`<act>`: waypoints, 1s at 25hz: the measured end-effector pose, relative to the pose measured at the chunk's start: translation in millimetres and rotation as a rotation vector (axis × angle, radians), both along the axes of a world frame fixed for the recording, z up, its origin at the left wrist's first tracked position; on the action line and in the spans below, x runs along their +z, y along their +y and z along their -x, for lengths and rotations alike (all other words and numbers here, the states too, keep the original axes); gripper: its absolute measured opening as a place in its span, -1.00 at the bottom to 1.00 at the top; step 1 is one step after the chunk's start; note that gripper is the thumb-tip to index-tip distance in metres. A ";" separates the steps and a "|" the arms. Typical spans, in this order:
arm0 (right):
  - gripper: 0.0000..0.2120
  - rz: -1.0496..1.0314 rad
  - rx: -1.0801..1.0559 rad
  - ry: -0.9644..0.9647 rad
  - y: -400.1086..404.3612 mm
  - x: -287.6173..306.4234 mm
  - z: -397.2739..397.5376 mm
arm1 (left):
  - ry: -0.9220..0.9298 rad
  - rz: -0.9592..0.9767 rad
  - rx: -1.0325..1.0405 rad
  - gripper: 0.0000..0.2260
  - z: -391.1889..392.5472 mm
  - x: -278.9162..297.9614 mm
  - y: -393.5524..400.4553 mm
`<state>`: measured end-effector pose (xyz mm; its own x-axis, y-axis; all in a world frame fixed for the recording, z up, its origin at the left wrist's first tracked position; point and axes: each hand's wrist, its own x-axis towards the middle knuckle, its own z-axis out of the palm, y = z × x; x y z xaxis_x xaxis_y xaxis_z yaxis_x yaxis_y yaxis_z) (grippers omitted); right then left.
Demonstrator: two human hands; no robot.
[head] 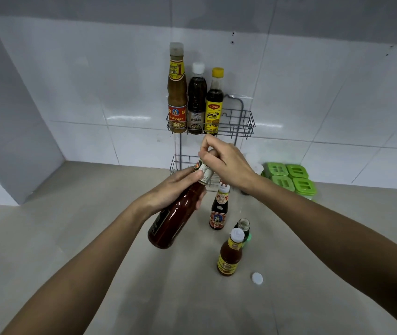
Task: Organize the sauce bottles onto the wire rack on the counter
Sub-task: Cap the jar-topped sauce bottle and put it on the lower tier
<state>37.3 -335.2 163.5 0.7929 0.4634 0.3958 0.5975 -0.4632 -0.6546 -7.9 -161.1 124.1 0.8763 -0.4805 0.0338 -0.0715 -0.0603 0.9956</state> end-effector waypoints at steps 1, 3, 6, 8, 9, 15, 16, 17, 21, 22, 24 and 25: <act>-0.83 0.073 -0.086 0.050 0.5 -3.4 -2.4 | -0.092 -0.108 0.089 -0.74 -2.3 -2.6 -1.2; -0.77 0.205 -0.205 0.191 3.9 -9.0 -8.0 | -0.242 -0.307 0.191 -0.74 -6.4 -10.9 -4.4; -0.70 0.247 -0.210 0.235 4.4 -8.0 -9.5 | -0.217 -0.317 0.168 -0.68 -5.7 -13.4 -6.6; -0.69 0.177 -0.113 0.149 -0.7 -2.9 -2.4 | -0.072 -0.160 0.064 -0.67 -2.7 -6.8 -2.8; -0.70 0.135 -0.044 0.103 -4.1 -1.2 1.8 | 0.017 -0.069 -0.003 -0.67 -0.3 -3.6 -0.3; -0.84 0.000 0.106 0.003 -11.6 9.3 8.7 | 0.035 -0.002 -0.103 -0.71 9.5 12.3 -4.5; -0.83 0.027 0.062 0.029 -11.2 10.3 7.1 | -0.035 -0.057 -0.032 -0.73 8.4 13.0 -8.1; -0.80 0.069 0.013 0.056 -11.3 10.3 5.1 | -0.110 -0.125 0.041 -0.72 6.9 12.4 -11.6; -0.75 0.253 -0.157 0.157 -11.2 5.8 -1.2 | -0.319 -0.417 0.279 -0.65 5.8 -1.0 -23.8; -0.75 0.258 -0.171 0.157 -10.6 6.1 -1.8 | -0.344 -0.450 0.316 -0.64 6.7 -2.5 -26.4; -0.75 0.239 -0.168 0.110 -9.6 10.0 -1.0 | -0.328 -0.382 0.314 -0.66 7.6 0.3 -31.0; -0.74 0.235 -0.159 0.067 -9.4 13.8 -0.4 | -0.276 -0.315 0.274 -0.67 6.1 3.9 -30.9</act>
<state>37.8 -344.6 177.2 0.8836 0.4043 0.2363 0.4643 -0.6911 -0.5538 -13.9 -192.0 128.0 0.9506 -0.2577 0.1729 -0.2693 -0.4082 0.8722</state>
